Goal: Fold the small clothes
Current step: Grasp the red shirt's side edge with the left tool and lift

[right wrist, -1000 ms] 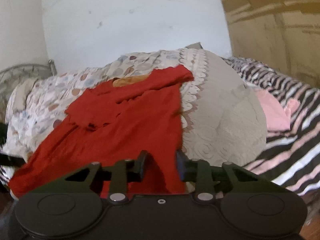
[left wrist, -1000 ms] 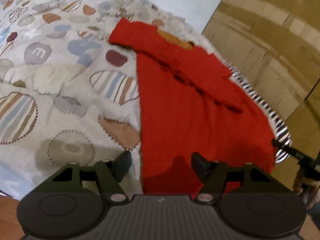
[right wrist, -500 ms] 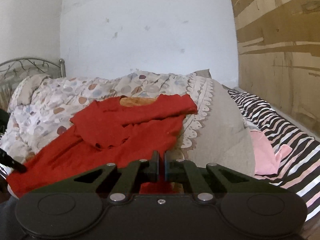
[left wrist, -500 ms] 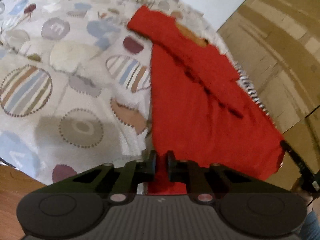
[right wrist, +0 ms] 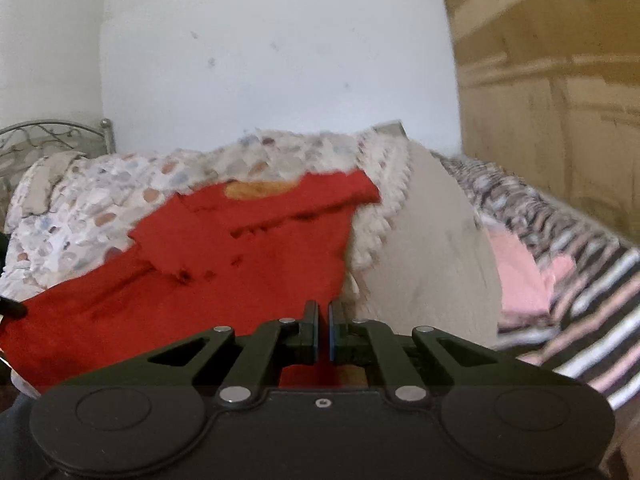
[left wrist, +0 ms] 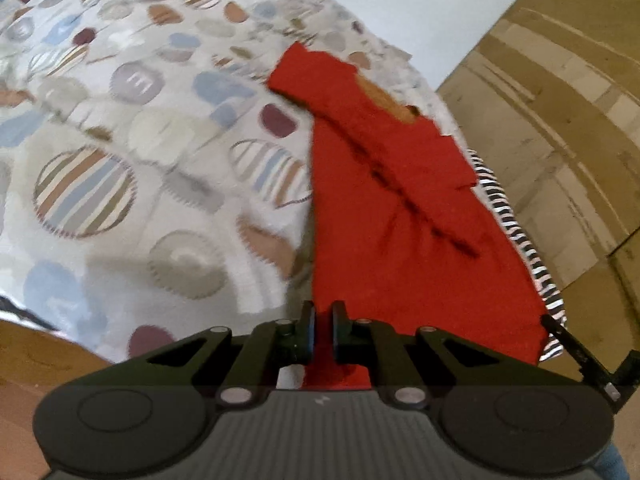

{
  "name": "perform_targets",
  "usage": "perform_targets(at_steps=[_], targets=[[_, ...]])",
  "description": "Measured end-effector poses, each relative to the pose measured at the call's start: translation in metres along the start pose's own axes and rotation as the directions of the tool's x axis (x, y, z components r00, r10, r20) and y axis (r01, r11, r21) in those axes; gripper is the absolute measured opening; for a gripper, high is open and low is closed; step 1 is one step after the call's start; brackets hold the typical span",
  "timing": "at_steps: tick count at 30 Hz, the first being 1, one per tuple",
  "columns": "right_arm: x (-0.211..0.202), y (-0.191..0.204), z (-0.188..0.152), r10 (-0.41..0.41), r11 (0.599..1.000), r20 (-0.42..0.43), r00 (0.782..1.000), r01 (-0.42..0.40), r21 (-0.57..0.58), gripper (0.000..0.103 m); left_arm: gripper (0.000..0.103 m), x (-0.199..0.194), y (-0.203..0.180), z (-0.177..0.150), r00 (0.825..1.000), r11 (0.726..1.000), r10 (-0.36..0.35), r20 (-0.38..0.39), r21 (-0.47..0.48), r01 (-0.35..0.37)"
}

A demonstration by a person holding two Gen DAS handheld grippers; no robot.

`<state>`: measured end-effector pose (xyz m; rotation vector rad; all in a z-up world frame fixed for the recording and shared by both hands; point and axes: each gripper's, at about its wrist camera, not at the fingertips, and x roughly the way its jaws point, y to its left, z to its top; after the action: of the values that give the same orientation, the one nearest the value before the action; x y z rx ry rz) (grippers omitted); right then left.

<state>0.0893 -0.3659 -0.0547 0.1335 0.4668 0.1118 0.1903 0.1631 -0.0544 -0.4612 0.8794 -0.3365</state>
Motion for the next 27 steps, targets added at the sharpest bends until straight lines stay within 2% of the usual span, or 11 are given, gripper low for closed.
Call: perform_targets(at_steps=[5,6,9,11,14,15,17,19,23,25,27], targets=[[0.005,0.005,-0.008,-0.006,1.000,-0.030,1.000,0.005,-0.027,0.003,0.009,0.008,0.011,-0.006,1.000,0.999,-0.028,-0.001,-0.016,0.028],[0.007,0.007,-0.008,-0.007,0.999,-0.034,0.999,0.006,-0.034,0.003,0.013,0.010,0.013,-0.007,0.999,0.998,-0.054,0.004,-0.018,0.054],[0.008,0.010,-0.006,0.003,0.999,-0.039,0.999,-0.004,-0.035,0.006,0.050,0.015,0.022,-0.011,0.995,0.994,-0.094,0.015,-0.057,0.095],[0.007,0.013,-0.005,-0.001,0.999,-0.036,0.999,0.000,-0.044,0.016,0.054,0.015,0.027,-0.014,0.994,0.992,-0.106,0.024,-0.064,0.108],[0.003,0.019,-0.004,-0.002,0.996,-0.023,1.000,0.000,-0.090,0.022,0.061,0.015,0.030,-0.016,0.991,0.990,-0.132,0.019,-0.041,0.133],[0.002,0.021,-0.003,0.002,0.995,-0.018,1.000,-0.004,-0.104,0.024,0.061,0.014,0.029,-0.017,0.991,0.990,-0.137,0.010,-0.030,0.137],[-0.002,0.027,-0.002,0.010,0.992,-0.006,1.000,-0.011,-0.126,0.042,0.061,0.014,0.024,-0.020,0.990,0.990,-0.143,-0.019,-0.004,0.143],[-0.005,0.033,-0.001,0.026,0.989,0.005,1.000,-0.025,-0.145,0.051,0.057,0.013,0.017,-0.023,0.985,0.986,-0.165,-0.044,0.022,0.166],[-0.008,0.048,0.001,0.065,0.981,0.014,0.998,-0.061,-0.186,0.067,0.031,0.014,0.008,-0.026,0.985,0.987,-0.147,-0.088,0.048,0.152],[-0.008,0.055,0.001,0.089,0.977,0.004,0.996,-0.086,-0.195,0.077,0.012,0.015,0.008,-0.022,0.991,0.998,-0.068,-0.114,-0.019,0.066],[-0.005,0.062,0.001,0.118,0.972,-0.008,0.993,-0.117,-0.204,0.087,0.009,0.011,0.009,-0.016,0.991,0.992,-0.067,-0.114,-0.110,0.054]])
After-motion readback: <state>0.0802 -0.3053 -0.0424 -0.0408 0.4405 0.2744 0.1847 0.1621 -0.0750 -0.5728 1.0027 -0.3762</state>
